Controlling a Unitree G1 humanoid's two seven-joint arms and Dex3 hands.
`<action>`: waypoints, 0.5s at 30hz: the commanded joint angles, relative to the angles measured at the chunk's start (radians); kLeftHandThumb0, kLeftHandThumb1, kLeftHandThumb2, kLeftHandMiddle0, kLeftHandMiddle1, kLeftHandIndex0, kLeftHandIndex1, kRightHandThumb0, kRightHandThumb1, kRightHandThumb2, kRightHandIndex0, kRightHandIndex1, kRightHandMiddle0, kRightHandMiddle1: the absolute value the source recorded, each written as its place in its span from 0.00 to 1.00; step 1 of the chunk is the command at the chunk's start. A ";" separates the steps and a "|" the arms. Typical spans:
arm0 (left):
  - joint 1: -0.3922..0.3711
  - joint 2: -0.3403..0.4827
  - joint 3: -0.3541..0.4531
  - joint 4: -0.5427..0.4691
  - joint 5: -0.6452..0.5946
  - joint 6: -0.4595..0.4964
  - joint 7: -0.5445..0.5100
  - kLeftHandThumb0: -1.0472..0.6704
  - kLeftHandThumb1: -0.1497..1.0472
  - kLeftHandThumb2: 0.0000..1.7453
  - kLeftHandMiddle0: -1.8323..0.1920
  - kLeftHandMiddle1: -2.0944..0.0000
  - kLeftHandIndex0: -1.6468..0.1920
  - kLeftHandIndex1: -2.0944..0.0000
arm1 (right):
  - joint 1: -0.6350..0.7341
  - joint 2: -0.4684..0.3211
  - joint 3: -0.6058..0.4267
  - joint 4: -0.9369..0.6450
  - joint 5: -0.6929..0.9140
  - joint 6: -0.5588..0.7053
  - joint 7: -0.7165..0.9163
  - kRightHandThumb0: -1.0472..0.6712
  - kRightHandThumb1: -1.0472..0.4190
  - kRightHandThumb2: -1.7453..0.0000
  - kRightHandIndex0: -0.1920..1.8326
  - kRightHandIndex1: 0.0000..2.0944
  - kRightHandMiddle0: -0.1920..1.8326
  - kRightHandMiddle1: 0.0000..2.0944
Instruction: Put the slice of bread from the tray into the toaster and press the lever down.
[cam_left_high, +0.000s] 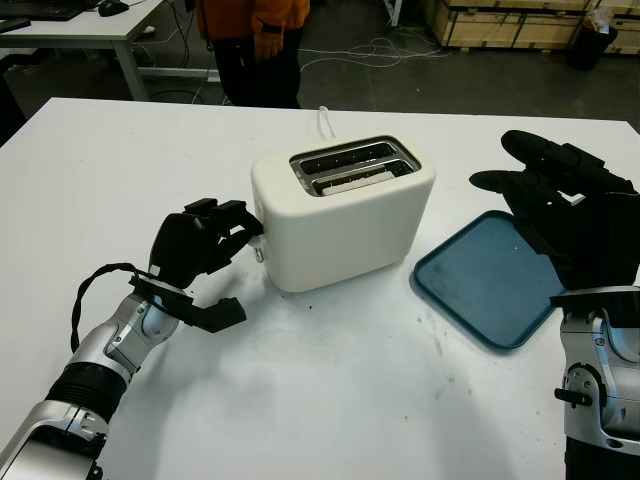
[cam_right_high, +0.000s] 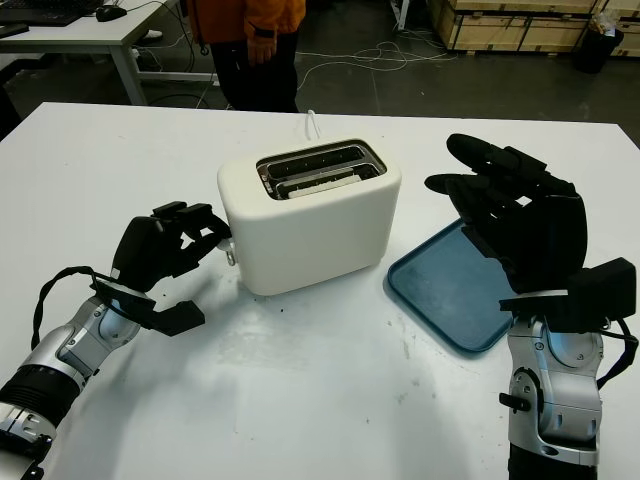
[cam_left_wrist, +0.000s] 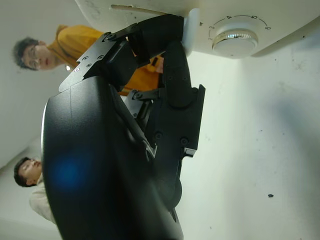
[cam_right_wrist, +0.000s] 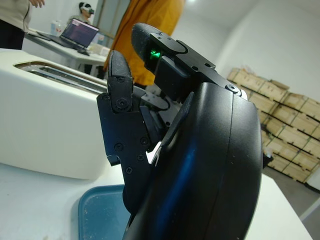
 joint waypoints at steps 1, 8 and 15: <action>0.088 -0.114 -0.208 0.095 0.129 0.057 -0.156 0.44 0.89 0.22 0.61 0.28 0.52 0.57 | 0.013 -0.013 0.009 -0.014 -0.021 -0.003 0.005 0.44 0.09 0.88 0.46 0.33 0.56 0.00; 0.108 -0.100 -0.205 0.058 0.125 0.055 -0.149 0.44 0.89 0.23 0.62 0.32 0.52 0.58 | 0.021 0.004 0.016 -0.010 -0.014 -0.006 0.010 0.44 0.09 0.88 0.46 0.33 0.56 0.00; 0.115 -0.063 -0.141 -0.005 0.026 -0.040 -0.129 0.43 0.89 0.21 0.61 0.28 0.52 0.57 | 0.020 0.014 0.023 -0.003 -0.007 0.002 0.005 0.44 0.09 0.88 0.46 0.33 0.56 0.00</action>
